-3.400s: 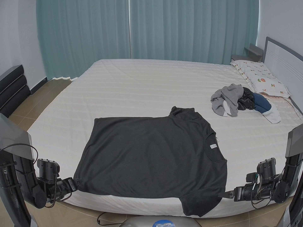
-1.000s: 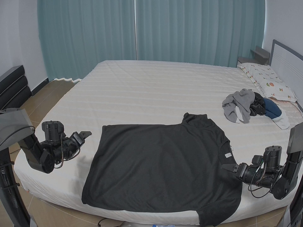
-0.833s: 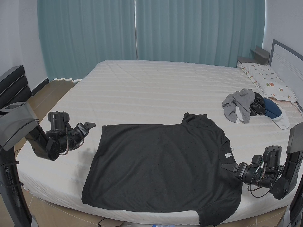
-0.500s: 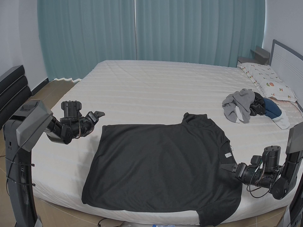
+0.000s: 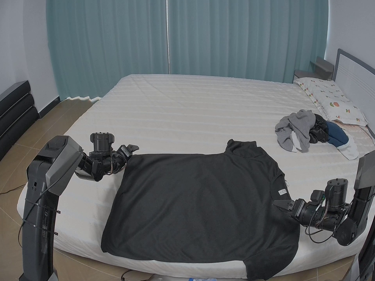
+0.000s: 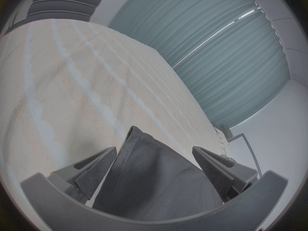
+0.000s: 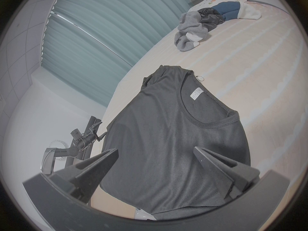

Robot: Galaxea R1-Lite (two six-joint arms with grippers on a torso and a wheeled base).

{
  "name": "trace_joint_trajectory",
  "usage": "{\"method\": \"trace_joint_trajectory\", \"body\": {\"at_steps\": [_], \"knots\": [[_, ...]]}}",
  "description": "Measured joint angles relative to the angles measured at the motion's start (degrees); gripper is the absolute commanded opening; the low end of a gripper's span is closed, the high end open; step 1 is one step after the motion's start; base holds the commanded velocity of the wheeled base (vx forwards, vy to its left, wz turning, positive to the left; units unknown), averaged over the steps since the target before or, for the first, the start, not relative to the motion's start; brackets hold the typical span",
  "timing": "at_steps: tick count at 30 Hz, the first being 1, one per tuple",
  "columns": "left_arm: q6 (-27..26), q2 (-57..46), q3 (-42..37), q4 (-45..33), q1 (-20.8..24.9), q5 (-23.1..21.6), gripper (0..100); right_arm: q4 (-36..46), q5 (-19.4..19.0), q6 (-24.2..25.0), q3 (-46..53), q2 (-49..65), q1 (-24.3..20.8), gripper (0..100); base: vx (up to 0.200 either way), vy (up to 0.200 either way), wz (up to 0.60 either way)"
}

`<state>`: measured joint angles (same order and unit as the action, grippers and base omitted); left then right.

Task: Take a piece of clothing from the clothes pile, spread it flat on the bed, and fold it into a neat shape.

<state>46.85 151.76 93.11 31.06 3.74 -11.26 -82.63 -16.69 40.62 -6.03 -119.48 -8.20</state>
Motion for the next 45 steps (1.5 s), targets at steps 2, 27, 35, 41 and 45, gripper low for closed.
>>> {"method": "trace_joint_trajectory", "body": {"at_steps": [2, 27, 35, 41, 45], "knots": [[0.00, 0.59, 0.88, -0.05, 0.05, 0.62, 100, 0.02, 0.00, 0.02, -0.11, 0.00, -0.02, 100, 0.000, 0.000, 0.00], [3.75, 6.18, 11.37, 3.56, -0.17, 12.13, 0, 4.13, 1.50, 2.43, -14.12, -1.33, 1.95, 100, 0.000, 0.000, 0.00], [5.32, 6.46, 11.72, 5.52, -0.35, 12.08, 0, 17.24, 4.22, 1.21, -32.17, -4.86, 2.47, 100, 0.000, 0.000, 0.00], [6.80, 6.73, 12.12, 6.08, -0.88, 11.73, 0, 27.28, 8.20, -3.18, -49.94, -10.79, 2.34, 100, 0.000, 0.000, 0.00], [7.27, 6.90, 12.29, 6.30, -1.16, 11.64, 0, 32.24, 9.76, -7.20, -59.10, -15.56, 2.36, 100, 0.000, 0.000, 0.00]]}}
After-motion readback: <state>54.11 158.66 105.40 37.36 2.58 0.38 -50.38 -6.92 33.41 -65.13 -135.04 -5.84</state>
